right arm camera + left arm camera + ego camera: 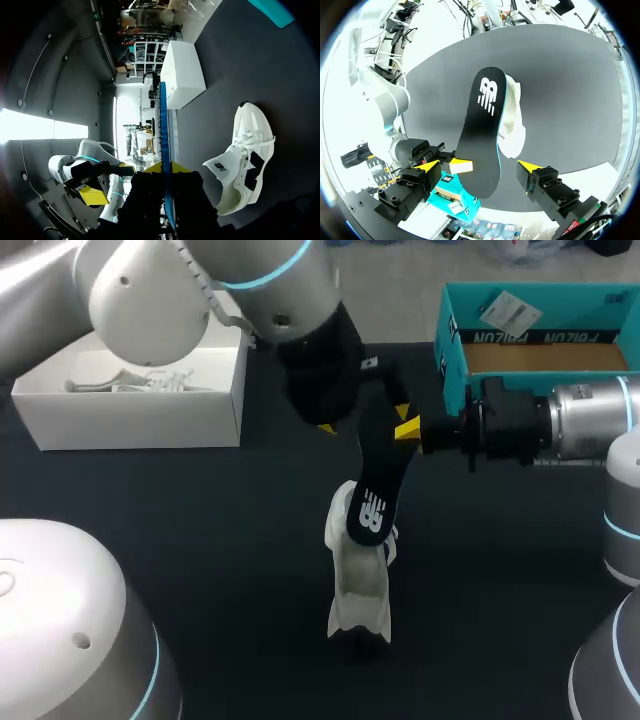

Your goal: Take the shoe out of the shoebox, open the shoe tongue, remove and reinsert the insole, then place the shoe into the shoebox

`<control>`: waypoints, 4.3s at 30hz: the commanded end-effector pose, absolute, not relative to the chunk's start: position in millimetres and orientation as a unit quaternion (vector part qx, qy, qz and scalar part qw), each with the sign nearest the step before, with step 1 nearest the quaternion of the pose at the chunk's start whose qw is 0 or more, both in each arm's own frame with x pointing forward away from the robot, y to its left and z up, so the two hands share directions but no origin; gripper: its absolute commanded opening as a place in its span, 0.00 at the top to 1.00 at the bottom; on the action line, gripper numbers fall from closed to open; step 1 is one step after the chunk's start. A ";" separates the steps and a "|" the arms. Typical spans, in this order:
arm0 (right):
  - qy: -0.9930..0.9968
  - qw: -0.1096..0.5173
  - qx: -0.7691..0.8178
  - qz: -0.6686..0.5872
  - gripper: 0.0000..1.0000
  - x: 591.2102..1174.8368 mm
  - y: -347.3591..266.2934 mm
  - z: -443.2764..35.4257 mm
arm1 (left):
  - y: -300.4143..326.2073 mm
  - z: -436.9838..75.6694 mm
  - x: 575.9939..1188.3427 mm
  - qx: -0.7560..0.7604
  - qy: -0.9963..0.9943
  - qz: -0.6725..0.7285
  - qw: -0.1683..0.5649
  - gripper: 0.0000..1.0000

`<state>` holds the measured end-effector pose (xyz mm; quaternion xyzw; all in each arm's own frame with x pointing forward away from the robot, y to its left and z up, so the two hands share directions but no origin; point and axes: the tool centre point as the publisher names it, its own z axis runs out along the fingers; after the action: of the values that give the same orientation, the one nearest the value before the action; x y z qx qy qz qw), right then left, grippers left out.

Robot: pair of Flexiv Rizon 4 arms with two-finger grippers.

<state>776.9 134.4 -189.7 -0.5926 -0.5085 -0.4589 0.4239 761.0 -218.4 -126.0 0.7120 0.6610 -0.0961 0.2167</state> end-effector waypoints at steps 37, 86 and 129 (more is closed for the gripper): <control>-0.459 0.455 -0.588 -0.486 1.00 759.9 138.0 -157.7 | -169.8 -152.1 764.4 0.522 0.583 -0.420 0.460 0.00; -0.477 0.460 -0.586 -0.467 1.00 755.3 163.1 -172.9 | -219.5 -167.6 757.5 0.481 0.497 -0.478 0.541 0.85; -0.566 0.328 -0.618 -0.437 0.00 744.3 31.7 -164.1 | -204.5 -156.6 746.3 0.444 0.562 -0.456 0.528 1.00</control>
<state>747.3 32.4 -165.1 -0.6158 -0.5662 -0.4375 0.3300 751.5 -203.5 -160.6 0.4455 0.5556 -0.4612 0.5292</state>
